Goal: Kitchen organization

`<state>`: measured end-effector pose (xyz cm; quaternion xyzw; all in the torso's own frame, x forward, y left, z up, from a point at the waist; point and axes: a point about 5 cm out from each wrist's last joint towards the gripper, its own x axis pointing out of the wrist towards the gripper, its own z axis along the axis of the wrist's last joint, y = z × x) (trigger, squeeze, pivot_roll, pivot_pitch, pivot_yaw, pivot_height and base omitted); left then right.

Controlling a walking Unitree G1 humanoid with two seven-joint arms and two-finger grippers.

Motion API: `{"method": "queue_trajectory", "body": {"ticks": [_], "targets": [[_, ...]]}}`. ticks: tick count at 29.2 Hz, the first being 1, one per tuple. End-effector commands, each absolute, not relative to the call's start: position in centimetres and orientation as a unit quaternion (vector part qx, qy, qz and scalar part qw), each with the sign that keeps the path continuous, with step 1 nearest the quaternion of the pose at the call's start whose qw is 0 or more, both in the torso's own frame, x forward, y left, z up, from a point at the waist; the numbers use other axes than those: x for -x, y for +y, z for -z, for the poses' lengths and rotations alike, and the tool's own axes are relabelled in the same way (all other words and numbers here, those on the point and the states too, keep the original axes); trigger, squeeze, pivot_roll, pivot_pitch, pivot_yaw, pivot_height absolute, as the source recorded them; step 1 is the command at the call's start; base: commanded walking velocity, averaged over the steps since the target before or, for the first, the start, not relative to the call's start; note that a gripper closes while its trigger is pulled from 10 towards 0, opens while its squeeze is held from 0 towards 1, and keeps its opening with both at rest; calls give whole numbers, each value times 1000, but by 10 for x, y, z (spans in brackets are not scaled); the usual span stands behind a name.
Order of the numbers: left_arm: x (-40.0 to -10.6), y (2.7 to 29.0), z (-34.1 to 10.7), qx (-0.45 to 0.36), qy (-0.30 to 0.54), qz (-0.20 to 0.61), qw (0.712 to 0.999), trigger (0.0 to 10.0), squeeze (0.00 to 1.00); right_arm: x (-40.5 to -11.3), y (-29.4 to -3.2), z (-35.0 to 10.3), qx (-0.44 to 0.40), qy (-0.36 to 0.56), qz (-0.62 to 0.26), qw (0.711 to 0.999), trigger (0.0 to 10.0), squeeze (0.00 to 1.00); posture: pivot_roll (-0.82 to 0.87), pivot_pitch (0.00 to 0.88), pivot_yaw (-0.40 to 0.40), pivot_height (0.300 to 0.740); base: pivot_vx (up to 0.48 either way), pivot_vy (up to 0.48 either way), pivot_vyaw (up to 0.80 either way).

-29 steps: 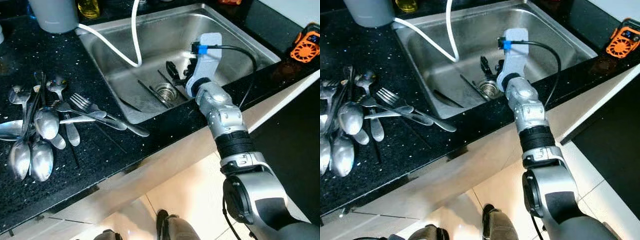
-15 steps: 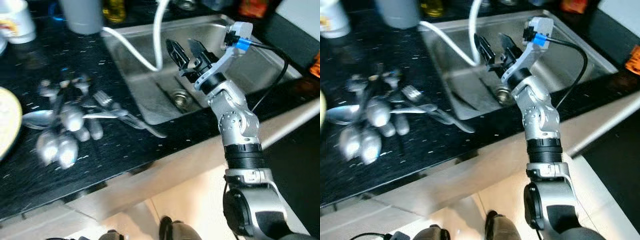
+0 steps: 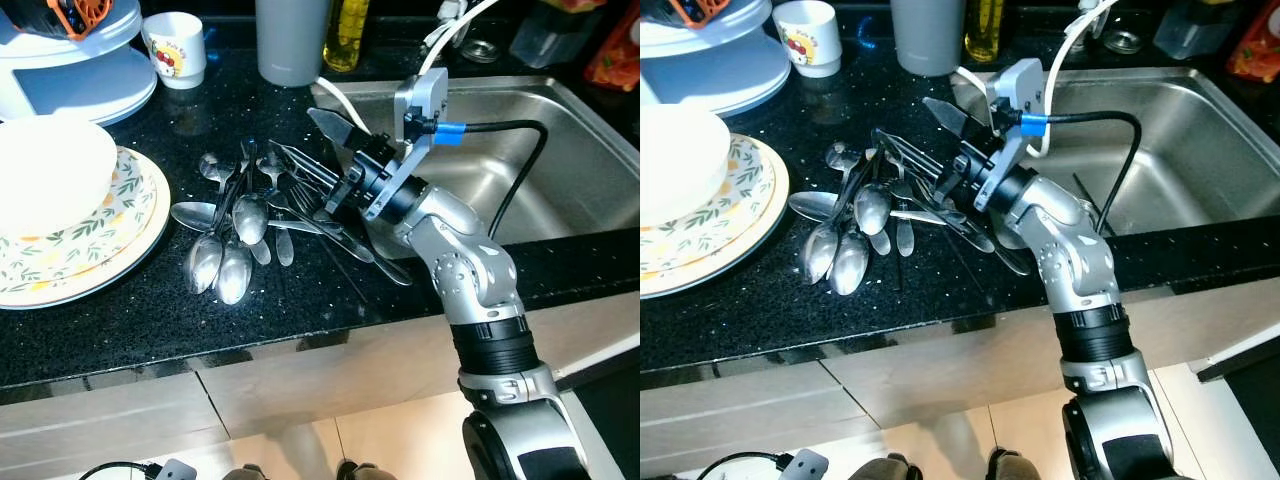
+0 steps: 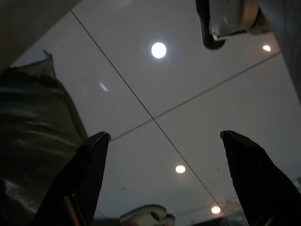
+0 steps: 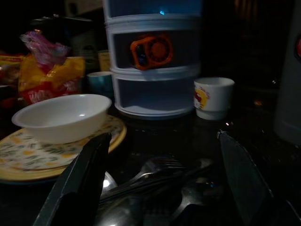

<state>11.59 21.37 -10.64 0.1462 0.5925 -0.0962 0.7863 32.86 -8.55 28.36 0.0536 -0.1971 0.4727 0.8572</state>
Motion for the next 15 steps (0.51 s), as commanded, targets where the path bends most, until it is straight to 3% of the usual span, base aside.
{"method": "queue_trajectory", "body": {"ticks": [1,15], "targets": [[-107,217,108,-142,606,91,777,10000,0,-322,-94,-287,-52,-206,-486,848,10000,0,33,83,-46,740,0,0,794],[-111,218,107,-143,598,89,783,10000,0,-314,-108,-276,-18,-183,-499,847,10000,0,27,84,-33,740,0,0,790]]}}
